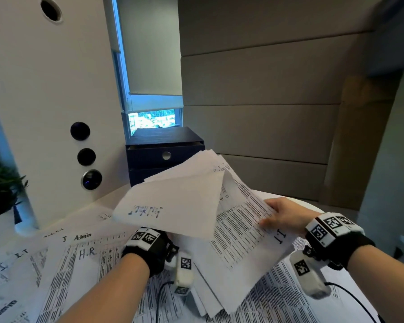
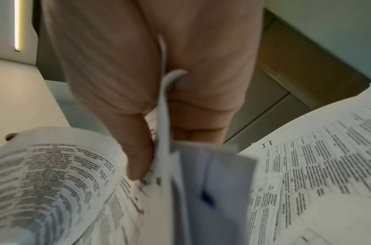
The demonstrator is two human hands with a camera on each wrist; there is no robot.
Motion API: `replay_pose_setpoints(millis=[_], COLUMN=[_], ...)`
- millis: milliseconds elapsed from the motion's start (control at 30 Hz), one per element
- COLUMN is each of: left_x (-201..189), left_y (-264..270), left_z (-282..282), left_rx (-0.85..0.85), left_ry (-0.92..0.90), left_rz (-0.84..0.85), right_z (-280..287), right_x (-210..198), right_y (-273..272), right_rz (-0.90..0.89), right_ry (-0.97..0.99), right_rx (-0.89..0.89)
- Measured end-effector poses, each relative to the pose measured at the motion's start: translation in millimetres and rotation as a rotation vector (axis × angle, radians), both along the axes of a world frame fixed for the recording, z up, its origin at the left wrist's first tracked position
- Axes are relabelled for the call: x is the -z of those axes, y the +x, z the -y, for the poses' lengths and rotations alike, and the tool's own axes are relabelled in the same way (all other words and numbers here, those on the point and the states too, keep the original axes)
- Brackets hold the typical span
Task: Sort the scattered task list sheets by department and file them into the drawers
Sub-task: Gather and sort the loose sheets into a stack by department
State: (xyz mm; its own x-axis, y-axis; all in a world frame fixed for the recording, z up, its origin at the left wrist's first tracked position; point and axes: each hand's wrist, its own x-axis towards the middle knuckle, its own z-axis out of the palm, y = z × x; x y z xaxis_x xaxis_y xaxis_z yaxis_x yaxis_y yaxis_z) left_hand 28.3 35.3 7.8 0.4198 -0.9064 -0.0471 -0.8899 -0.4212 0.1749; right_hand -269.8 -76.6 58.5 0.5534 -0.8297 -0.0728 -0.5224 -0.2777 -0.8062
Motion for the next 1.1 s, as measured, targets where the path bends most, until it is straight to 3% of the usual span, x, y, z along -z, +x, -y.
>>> replay_pose_setpoints(millis=[67, 200, 267, 367, 533, 767, 833, 967, 1100], left_x=[2, 8, 13, 13, 18, 23, 21, 21, 20], left_y=[0, 6, 12, 12, 16, 15, 11, 9, 1], left_z=[-4, -15, -12, -10, 0, -4, -6, -4, -10], left_rx=[-0.032, 0.061, 0.080, 0.093, 0.076, 0.084, 0.100, 0.129, 0.079], left_ry=[-0.017, -0.133, -0.117, -0.067, 0.059, -0.041, -0.076, -0.224, -0.150], left_rz=[-0.071, 0.068, 0.090, 0.078, 0.077, 0.031, 0.006, -0.021, -0.075], right_z=[3, 5, 5, 11, 25, 32, 32, 27, 31], right_x=[5, 13, 18, 22, 19, 12, 11, 20, 32], right_y=[-2, 0, 0, 2, 5, -6, -6, 1, 9], right_rz=[0.064, 0.373, 0.338, 0.172, 0.306, 0.427, 0.455, 0.532, 0.496], right_ry=[0.005, 0.142, 0.174, -0.040, -0.166, -0.223, -0.174, 0.057, 0.023], right_rx=[0.049, 0.218, 0.211, 0.328, 0.495, 0.755, 0.760, 0.575, 0.597])
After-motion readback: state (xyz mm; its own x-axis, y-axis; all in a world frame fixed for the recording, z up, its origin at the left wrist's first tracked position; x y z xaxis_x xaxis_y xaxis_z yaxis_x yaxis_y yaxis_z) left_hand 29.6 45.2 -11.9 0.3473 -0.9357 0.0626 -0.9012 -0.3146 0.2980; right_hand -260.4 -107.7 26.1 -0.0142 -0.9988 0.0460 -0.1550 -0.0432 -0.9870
